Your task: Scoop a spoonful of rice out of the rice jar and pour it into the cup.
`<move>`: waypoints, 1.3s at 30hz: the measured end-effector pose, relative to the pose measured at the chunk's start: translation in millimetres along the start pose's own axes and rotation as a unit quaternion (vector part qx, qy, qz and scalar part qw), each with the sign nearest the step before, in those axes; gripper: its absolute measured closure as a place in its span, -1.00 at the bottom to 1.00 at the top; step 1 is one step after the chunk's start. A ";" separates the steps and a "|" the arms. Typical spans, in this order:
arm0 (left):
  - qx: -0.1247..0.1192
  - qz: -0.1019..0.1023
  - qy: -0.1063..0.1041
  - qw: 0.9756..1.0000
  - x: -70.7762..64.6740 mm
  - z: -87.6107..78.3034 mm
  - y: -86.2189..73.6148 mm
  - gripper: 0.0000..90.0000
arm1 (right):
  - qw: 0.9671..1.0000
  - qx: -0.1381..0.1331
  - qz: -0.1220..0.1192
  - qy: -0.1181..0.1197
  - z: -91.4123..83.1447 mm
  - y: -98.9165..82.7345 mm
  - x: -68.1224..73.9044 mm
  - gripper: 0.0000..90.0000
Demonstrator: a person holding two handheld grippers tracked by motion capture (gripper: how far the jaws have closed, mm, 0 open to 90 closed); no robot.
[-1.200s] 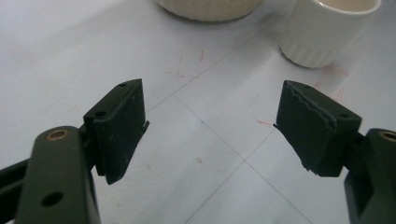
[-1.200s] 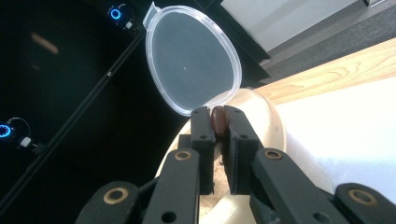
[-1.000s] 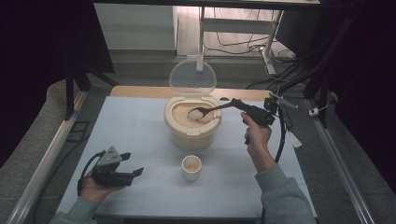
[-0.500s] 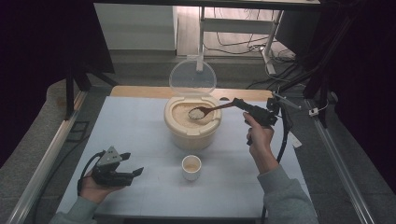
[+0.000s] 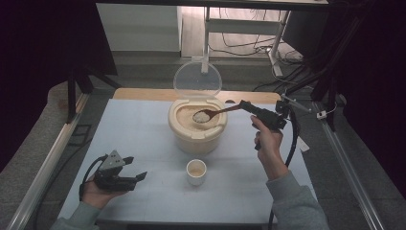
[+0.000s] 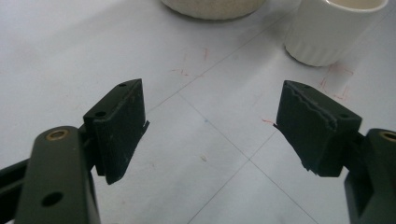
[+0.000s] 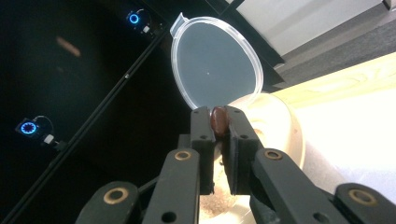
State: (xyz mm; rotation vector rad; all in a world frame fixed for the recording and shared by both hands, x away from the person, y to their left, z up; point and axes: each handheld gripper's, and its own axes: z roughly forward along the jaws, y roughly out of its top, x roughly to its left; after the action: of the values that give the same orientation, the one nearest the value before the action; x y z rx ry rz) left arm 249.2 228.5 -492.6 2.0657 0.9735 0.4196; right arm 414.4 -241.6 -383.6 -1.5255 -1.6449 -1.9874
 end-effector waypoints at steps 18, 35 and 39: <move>0.005 -0.002 0.000 1.000 1.2 2.3 -0.3 -0.48 | 0.999 0.022 0.004 0.023 -17.3 -10.2 0.7 0.86; 0.008 -0.003 0.000 1.000 2.1 3.8 -0.4 -0.48 | 0.997 0.068 0.000 0.027 -37.8 -29.9 -0.1 0.86; 0.008 -0.003 -0.001 1.000 2.3 4.3 -0.3 -0.48 | 0.996 0.082 -0.004 0.023 -39.8 -35.2 -1.4 0.86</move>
State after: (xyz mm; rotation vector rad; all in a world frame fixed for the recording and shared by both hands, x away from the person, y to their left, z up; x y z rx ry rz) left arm 253.0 228.1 -495.6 2.0776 0.9843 0.4080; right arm 368.6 -260.3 -403.0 -1.4071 -1.7504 -1.8267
